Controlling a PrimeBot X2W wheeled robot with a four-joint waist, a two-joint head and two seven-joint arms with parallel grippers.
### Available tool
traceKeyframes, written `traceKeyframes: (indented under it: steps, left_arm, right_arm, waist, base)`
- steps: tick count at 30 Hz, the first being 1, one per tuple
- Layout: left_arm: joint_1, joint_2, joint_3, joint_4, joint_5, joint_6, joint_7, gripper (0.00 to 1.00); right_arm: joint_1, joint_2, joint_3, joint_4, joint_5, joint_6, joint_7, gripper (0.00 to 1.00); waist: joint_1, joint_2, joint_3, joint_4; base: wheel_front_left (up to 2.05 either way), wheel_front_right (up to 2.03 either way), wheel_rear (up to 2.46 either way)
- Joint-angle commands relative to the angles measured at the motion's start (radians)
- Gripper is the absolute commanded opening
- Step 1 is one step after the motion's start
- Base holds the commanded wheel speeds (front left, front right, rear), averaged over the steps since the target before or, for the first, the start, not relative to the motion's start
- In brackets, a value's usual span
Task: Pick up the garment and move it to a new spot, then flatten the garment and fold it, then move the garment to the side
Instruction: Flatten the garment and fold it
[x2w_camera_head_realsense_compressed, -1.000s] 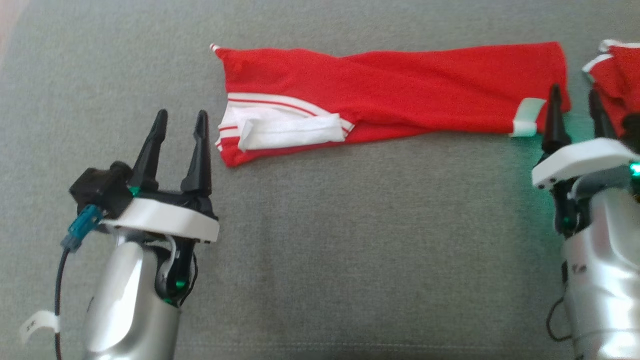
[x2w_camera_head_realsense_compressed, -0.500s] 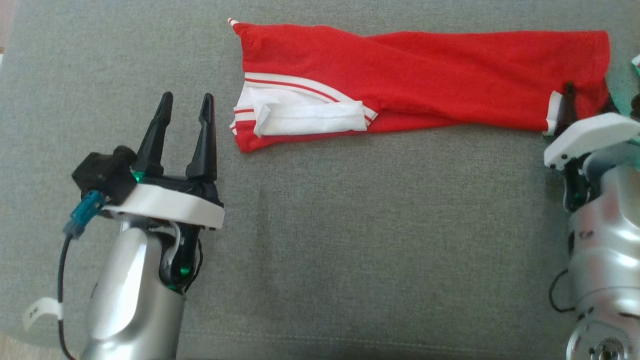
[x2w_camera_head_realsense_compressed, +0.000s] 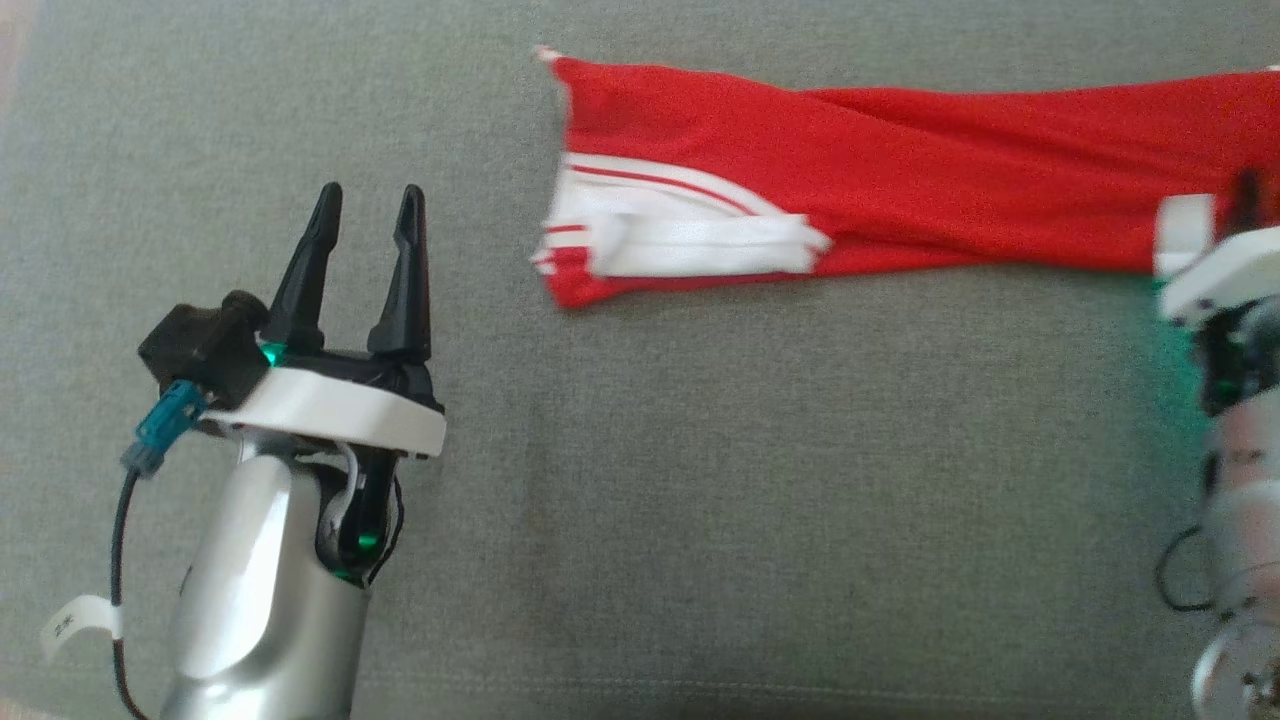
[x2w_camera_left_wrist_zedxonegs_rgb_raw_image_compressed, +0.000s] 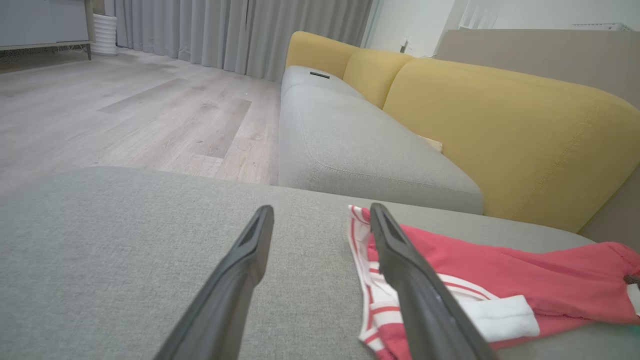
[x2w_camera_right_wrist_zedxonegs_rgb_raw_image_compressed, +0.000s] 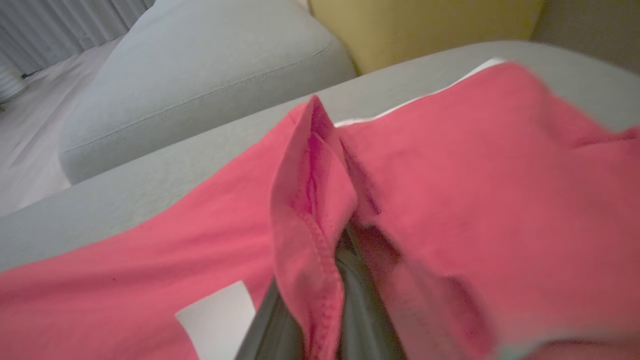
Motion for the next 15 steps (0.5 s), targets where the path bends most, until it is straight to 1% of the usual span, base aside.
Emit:
traceKeyframes:
  steps: [1,4,7,11,15]
  left_arm:
    - [-0.021,0.013,0.04,-0.029,-0.011,0.0,-0.005,1.0]
    - [-0.01,0.013,0.043,-0.027,-0.014,0.0,-0.005,1.0]
    - [-0.001,0.013,0.039,-0.024,-0.018,0.0,-0.005,1.0]
    - [0.012,0.013,0.031,-0.018,-0.026,0.0,-0.005,1.0]
    - [0.028,0.013,0.032,-0.014,-0.032,0.0,-0.005,1.0]
  right_arm:
    - [-0.003,-0.021,0.007,-0.035,0.006,-0.001,-0.015,0.0]
    - [0.004,-0.033,-0.003,-0.047,0.013,-0.001,-0.026,0.0]
    - [0.008,-0.021,0.012,-0.061,0.031,-0.001,-0.038,0.0]
    - [0.019,0.018,0.061,-0.096,0.065,-0.001,-0.054,0.0]
    - [0.038,0.066,0.146,-0.148,0.11,-0.001,-0.054,0.0]
  waist:
    - [0.0,-0.0001,-0.011,-0.007]
    - [0.0,-0.0001,-0.029,-0.018]
    - [0.0,-0.0001,-0.052,-0.024]
    - [0.0,-0.0001,-0.09,-0.025]
    - [0.0,-0.0001,-0.129,-0.015]
  base:
    - [0.0,0.0,0.0]
    - [0.0,0.0,0.0]
    - [0.0,0.0,0.0]
    - [0.0,0.0,0.0]
    - [0.0,0.0,0.0]
